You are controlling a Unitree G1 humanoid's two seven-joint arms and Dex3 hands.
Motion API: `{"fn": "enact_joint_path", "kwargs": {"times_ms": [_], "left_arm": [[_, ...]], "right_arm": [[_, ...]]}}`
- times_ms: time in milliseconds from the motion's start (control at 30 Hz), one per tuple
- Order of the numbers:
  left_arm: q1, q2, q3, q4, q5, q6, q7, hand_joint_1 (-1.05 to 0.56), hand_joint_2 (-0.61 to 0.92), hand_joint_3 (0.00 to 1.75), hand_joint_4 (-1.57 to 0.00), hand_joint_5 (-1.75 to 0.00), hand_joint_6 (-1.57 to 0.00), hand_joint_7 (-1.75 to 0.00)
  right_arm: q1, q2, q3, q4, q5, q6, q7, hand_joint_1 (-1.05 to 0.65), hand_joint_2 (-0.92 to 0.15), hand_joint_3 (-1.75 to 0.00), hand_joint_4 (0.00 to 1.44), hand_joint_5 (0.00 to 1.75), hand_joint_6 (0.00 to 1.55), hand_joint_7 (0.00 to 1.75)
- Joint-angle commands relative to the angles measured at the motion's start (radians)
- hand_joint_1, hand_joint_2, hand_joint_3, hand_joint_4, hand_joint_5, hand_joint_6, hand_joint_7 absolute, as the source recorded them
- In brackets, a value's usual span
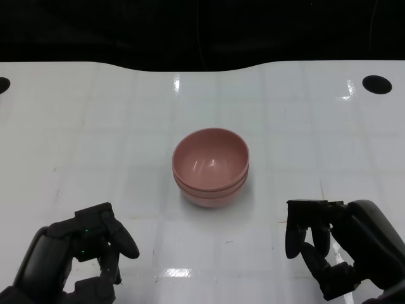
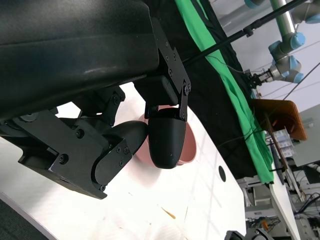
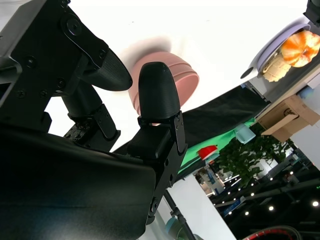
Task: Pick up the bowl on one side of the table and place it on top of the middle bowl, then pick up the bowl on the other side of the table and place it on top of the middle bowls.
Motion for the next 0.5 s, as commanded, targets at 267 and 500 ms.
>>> {"fn": "enact_joint_path", "kwargs": {"times_ms": [267, 500], "left_arm": [[-0.058, -0.001, 0.012, 0.135, -0.008, -0.12, -0.029, -0.11, 0.42, 1.36, -0.86, -1.75, -0.79, -1.56], [-0.08, 0.005, 0.008, 0.193, 0.006, -0.188, -0.036, -0.11, 0.4, 1.39, -0.85, -1.75, -0.79, -1.56]], "right_arm": [[-0.009, -0.026, -0.014, 0.037, 0.013, -0.027, -0.004, -0.1, -0.1, -1.68, 0.96, 1.75, 0.86, 1.55], [-0.019, -0.024, -0.017, 0.066, 0.009, -0.048, -0.021, -0.09, -0.1, -1.67, 0.96, 1.75, 0.85, 1.55]]}}
